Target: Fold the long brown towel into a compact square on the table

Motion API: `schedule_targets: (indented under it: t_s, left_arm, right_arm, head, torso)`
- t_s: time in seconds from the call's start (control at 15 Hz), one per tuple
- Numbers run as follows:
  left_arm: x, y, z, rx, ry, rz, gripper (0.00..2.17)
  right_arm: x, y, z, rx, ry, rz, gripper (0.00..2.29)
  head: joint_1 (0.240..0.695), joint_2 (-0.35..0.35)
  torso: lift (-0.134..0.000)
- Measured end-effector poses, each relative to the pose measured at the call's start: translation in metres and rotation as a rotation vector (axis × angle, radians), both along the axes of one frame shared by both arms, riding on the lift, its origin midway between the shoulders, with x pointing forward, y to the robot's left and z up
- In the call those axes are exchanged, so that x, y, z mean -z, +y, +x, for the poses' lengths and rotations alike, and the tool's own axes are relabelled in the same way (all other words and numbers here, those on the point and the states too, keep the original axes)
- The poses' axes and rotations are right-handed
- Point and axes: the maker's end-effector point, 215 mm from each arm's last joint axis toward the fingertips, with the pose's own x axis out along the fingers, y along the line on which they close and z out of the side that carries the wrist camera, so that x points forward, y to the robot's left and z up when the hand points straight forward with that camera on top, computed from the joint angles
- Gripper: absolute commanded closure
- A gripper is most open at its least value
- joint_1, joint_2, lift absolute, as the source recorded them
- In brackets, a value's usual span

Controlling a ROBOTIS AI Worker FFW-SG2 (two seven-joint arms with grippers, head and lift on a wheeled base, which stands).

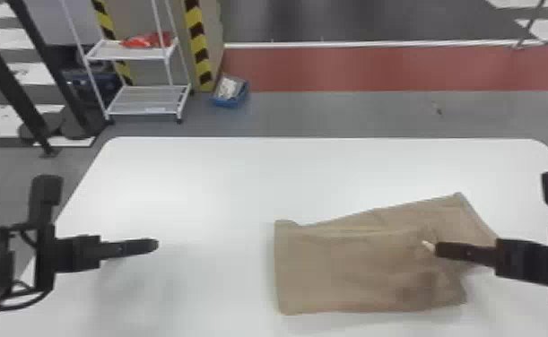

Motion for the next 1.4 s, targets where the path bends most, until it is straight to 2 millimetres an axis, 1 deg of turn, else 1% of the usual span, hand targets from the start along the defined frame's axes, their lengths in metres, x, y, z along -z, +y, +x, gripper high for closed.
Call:
schedule_targets:
  t_s: [0.2, 0.33, 0.47, 0.67, 0.8, 0.87, 0.93, 1.07, 1.13, 1.2, 1.4]
  left_arm:
    - [0.000, 0.001, 0.000, -0.002, 0.000, 0.000, 0.07]
    - [0.001, 0.001, -0.001, -0.002, 0.001, -0.001, 0.07]
    - [0.001, 0.001, -0.001, -0.003, 0.002, -0.001, 0.07]
    - [0.001, 0.004, -0.002, -0.008, 0.001, -0.002, 0.07]
    - [0.001, 0.004, -0.002, -0.009, 0.000, -0.001, 0.07]
    - [0.001, 0.004, -0.002, -0.008, -0.001, -0.001, 0.07]
    - [0.002, 0.004, -0.002, -0.008, -0.001, -0.001, 0.07]
    - [0.002, 0.005, -0.001, -0.009, -0.002, -0.001, 0.07]
    - [0.002, 0.005, -0.001, -0.009, -0.004, -0.001, 0.07]
    - [0.001, 0.005, -0.001, -0.009, -0.006, -0.001, 0.07]
    - [0.001, 0.006, 0.000, -0.009, -0.008, -0.001, 0.07]
  right_arm:
    - [-0.006, 0.007, 0.008, -0.017, -0.012, -0.005, 0.40]
    - [-0.002, 0.011, 0.009, -0.028, 0.002, -0.008, 0.40]
    - [0.003, 0.011, 0.009, -0.029, 0.014, -0.008, 0.40]
    - [0.004, 0.010, 0.009, -0.029, 0.018, -0.012, 0.41]
    - [0.007, 0.012, 0.009, -0.037, 0.026, -0.024, 0.41]
    - [0.009, 0.014, 0.009, -0.041, 0.033, -0.028, 0.54]
    - [0.012, 0.015, 0.009, -0.046, 0.041, -0.033, 0.59]
    - [0.015, 0.016, 0.008, -0.050, 0.051, -0.037, 0.59]
    - [0.016, 0.017, 0.008, -0.051, 0.054, -0.038, 0.70]
    - [0.016, 0.018, 0.008, -0.054, 0.054, -0.036, 0.92]
    - [0.015, 0.019, 0.008, -0.056, 0.052, -0.032, 0.93]
  head:
    - [0.695, 0.077]
    - [0.695, 0.085]
    - [0.695, 0.086]
    - [0.695, 0.086]
    - [0.695, 0.088]
    - [0.695, 0.090]
    - [0.695, 0.094]
    - [0.695, 0.096]
    - [0.695, 0.097]
    - [0.695, 0.098]
    - [0.695, 0.100]
  torso:
    - [-0.124]
    - [-0.124]
    - [-0.124]
    - [-0.124]
    - [-0.124]
    - [-0.124]
    - [-0.124]
    - [-0.124]
    - [-0.124]
    - [-0.124]
    - [-0.124]
